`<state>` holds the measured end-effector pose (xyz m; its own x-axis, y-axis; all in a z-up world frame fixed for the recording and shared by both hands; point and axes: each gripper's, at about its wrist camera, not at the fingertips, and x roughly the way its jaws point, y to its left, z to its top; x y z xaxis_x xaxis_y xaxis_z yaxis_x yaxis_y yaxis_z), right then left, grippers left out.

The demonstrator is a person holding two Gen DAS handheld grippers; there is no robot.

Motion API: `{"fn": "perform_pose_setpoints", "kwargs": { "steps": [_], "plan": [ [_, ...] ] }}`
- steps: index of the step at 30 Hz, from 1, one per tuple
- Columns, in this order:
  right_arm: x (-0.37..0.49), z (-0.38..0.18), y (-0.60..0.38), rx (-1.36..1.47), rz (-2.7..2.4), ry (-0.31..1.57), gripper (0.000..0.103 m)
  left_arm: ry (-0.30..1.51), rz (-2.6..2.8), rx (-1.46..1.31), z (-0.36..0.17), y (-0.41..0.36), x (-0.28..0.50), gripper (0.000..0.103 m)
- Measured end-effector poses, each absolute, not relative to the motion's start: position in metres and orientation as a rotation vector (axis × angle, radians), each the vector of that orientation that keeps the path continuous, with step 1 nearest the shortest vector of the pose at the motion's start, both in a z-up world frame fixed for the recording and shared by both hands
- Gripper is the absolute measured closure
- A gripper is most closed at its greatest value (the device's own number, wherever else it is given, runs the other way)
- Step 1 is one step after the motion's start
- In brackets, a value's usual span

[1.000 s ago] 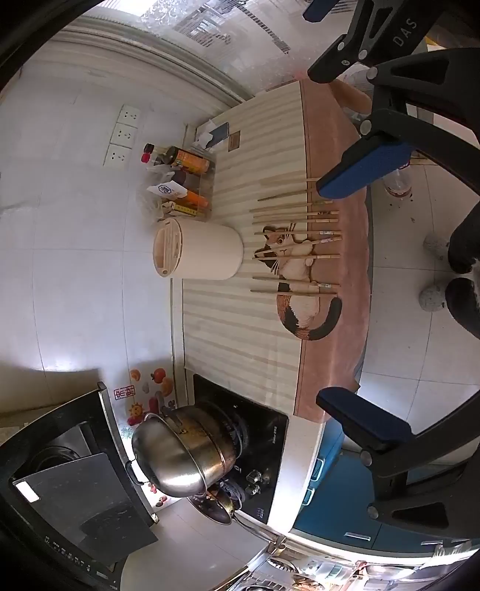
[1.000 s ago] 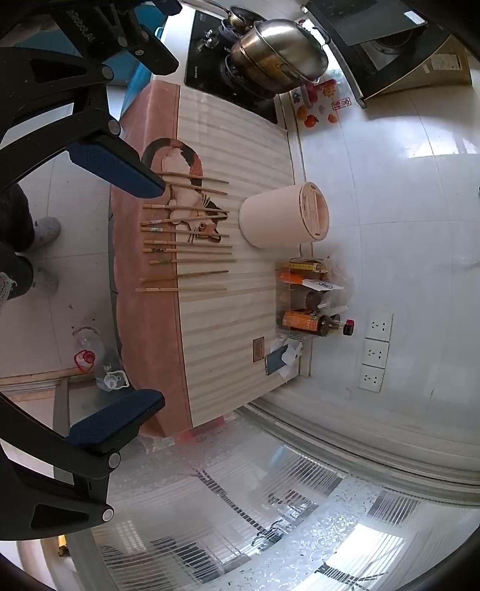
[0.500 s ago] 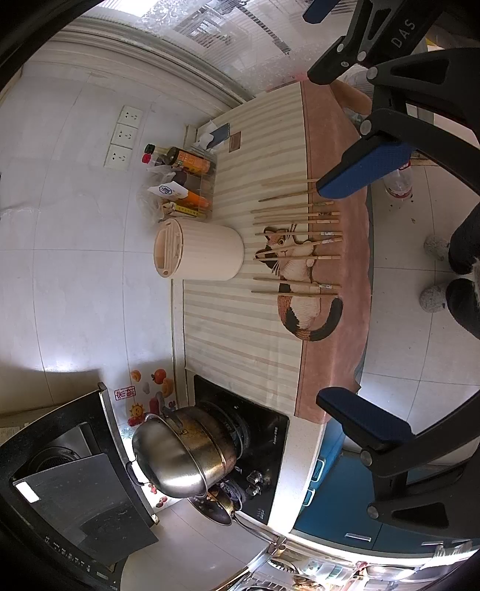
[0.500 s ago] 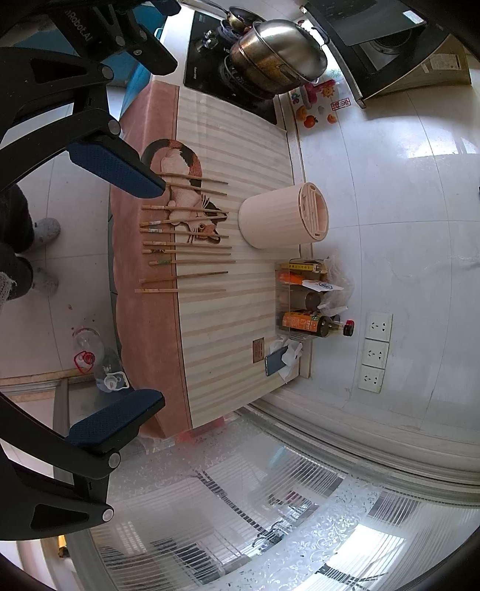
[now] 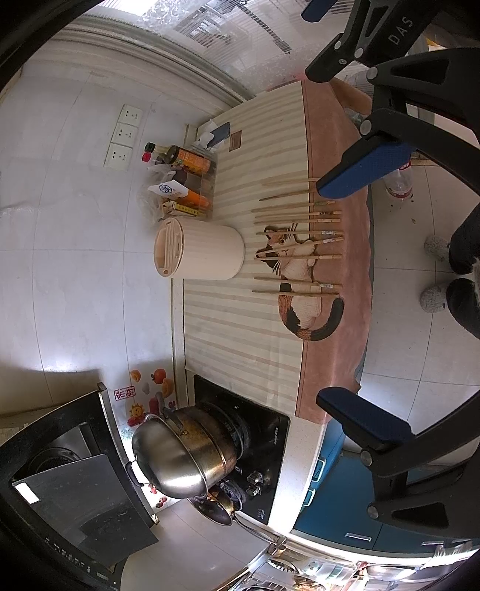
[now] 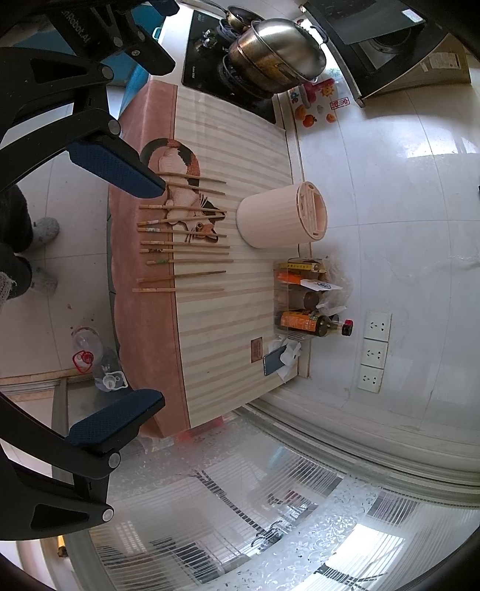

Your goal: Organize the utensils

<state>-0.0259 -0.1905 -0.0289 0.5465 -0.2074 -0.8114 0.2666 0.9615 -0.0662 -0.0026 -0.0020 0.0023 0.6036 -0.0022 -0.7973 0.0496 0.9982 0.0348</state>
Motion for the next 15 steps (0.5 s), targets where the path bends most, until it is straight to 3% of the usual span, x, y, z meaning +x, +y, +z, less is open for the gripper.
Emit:
{"fn": "perform_pose_setpoints", "kwargs": {
  "steps": [15],
  "plan": [
    [-0.0229, -0.0308, -0.1919, 0.070, -0.281, 0.952, 0.000, 0.925, -0.034, 0.058, 0.0007, -0.0047, -0.0026, 0.000]
  ]
}}
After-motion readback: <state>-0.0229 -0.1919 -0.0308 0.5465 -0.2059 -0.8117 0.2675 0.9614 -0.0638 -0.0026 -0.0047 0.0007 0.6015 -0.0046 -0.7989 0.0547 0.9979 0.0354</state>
